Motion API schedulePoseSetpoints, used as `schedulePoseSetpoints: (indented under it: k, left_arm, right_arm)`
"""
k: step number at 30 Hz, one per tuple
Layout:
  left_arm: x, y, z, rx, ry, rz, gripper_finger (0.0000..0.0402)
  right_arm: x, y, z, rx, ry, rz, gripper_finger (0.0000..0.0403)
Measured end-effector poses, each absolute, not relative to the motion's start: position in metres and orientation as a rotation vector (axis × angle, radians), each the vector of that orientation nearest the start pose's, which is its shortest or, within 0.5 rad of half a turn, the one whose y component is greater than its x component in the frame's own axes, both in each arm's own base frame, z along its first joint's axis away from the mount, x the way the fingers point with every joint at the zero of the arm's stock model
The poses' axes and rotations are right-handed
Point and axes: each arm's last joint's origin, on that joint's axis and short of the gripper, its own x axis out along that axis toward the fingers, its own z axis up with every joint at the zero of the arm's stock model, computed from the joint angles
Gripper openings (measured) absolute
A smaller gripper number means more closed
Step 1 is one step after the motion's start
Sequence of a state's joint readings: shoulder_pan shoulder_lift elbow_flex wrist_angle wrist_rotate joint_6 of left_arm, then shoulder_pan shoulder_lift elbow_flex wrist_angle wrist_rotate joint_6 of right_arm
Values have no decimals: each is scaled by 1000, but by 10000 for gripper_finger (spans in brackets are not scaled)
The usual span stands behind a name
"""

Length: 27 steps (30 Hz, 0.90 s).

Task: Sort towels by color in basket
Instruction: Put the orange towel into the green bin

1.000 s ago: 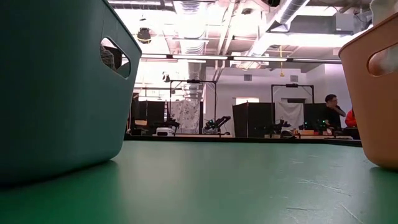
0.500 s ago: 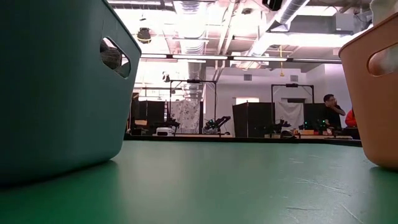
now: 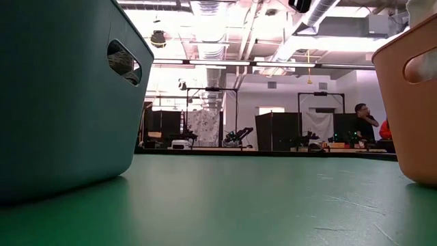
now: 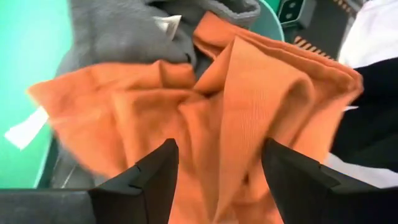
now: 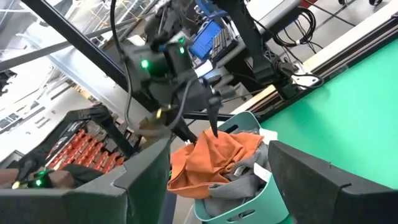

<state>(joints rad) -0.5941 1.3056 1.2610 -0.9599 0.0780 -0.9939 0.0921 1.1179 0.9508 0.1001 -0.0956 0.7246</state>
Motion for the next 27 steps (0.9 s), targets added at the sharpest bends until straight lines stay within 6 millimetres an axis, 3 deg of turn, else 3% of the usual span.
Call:
schedulePoseSetpoints:
  k: [7, 14, 17, 22, 27]
  left_arm:
    - [185, -126, 353, -724, 1037, -67, 220]
    - [208, -144, 361, -660, 798, -190, 220]
    - [220, -163, 350, -623, 823, -254, 220]
    - [233, -188, 310, -606, 1109, -287, 214]
    - [234, -183, 285, -481, 1220, -99, 188]
  right_arm:
    - [251, 24, 353, 723, 129, 146, 295]
    - [251, 24, 350, 722, 154, 136, 295]
    - [251, 24, 348, 723, 174, 129, 295]
    - [251, 26, 348, 722, 183, 136, 295]
    - [251, 26, 347, 722, 188, 135, 295]
